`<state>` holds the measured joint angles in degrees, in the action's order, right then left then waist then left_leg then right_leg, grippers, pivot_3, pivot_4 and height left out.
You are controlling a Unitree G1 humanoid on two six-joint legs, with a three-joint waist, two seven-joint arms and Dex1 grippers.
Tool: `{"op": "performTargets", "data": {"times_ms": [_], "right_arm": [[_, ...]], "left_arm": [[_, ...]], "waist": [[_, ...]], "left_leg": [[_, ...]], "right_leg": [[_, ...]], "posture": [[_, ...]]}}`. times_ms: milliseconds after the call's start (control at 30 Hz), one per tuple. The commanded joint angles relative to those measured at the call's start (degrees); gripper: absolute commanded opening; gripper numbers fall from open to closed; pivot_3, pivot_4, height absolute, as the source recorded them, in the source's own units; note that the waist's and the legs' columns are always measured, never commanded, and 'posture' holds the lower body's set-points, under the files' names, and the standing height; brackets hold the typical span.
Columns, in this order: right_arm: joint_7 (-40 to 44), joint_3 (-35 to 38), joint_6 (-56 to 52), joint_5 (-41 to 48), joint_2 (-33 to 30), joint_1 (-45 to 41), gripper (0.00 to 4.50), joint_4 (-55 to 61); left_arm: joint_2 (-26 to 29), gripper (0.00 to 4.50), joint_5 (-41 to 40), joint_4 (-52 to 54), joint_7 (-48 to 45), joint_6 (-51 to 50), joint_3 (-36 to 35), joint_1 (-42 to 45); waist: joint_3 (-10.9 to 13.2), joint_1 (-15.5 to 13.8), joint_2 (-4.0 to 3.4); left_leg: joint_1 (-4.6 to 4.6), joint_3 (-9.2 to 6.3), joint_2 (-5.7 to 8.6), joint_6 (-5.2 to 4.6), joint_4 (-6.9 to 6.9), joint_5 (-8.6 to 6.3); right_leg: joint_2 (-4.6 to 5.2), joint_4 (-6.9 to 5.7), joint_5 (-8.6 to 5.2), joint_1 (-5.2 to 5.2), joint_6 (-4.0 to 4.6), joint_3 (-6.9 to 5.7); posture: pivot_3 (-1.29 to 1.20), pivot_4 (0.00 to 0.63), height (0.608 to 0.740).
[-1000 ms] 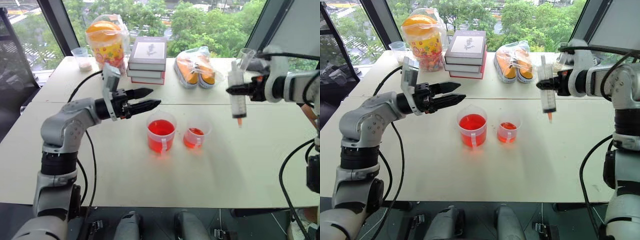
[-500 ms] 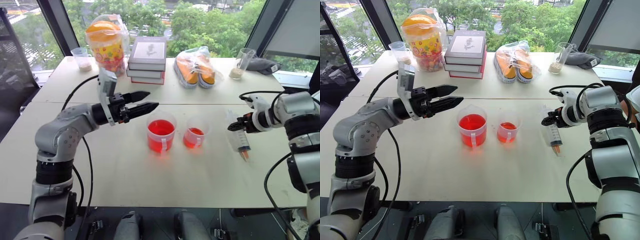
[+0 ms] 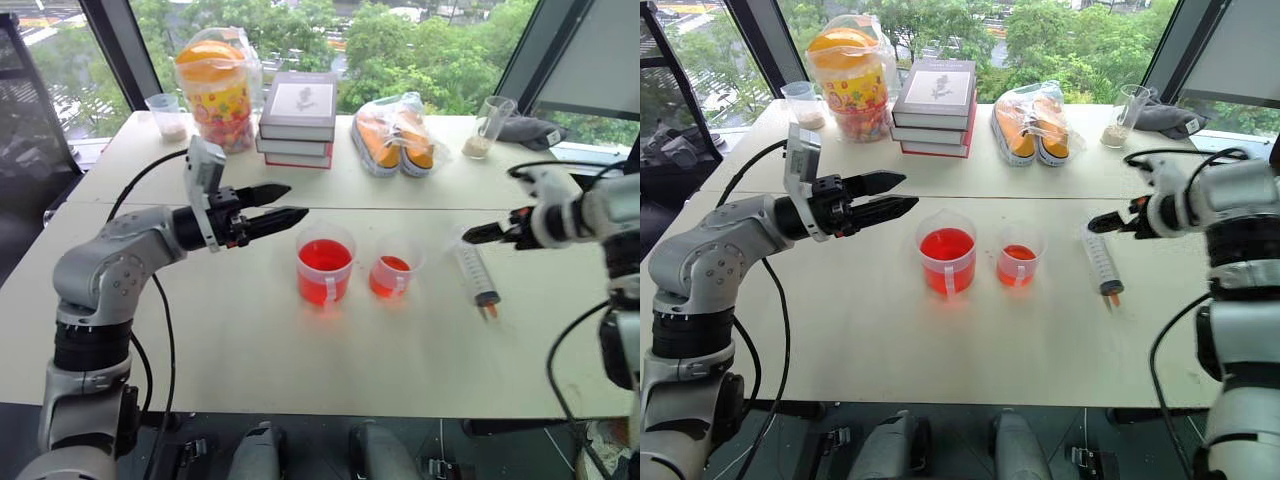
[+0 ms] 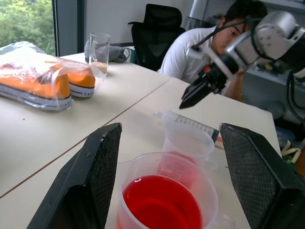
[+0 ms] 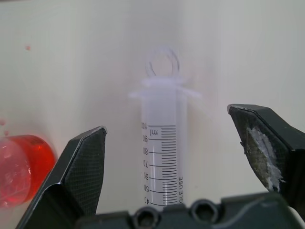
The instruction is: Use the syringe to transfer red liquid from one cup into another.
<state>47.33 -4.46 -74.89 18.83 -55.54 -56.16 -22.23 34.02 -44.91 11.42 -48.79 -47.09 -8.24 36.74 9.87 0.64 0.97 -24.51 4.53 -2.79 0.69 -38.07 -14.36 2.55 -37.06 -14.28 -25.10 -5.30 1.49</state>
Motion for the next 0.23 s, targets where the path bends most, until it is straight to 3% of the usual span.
{"op": "performTargets", "data": {"times_ms": [33,167,233], "right_arm": [[2.4,11.7,-4.7,8.6,-2.2,7.0,4.45,21.5],[5.2,22.3,-5.8,15.6,-4.2,17.1,4.45,38.7],[5.5,24.6,-5.4,17.3,-4.6,20.6,4.45,41.8]], "left_arm": [[1.6,3.37,-1.2,2.0,-0.3,0.0,-1.5,0.2],[3.8,3.37,-0.9,1.2,-1.5,0.0,-1.7,-0.5],[4.1,3.37,-0.7,0.9,-1.7,-0.1,-1.1,-0.5]], "waist": [[0.0,0.2,0.0],[0.0,0.1,0.0],[0.0,0.1,0.0]], "left_leg": [[0.0,-0.02,-0.01,0.0,0.02,0.0],[0.05,-0.02,-0.01,0.0,-0.03,0.0],[0.12,-0.02,-0.01,0.0,-0.09,0.0]], "right_leg": [[-0.01,-0.01,0.0,-0.01,0.0,0.0],[-0.01,-0.05,0.0,0.03,0.0,0.01],[0.0,-0.04,0.0,0.13,0.0,0.0]], "posture": [[0.0,0.15,0.74],[0.0,0.15,0.74],[0.0,0.15,0.74]]}}
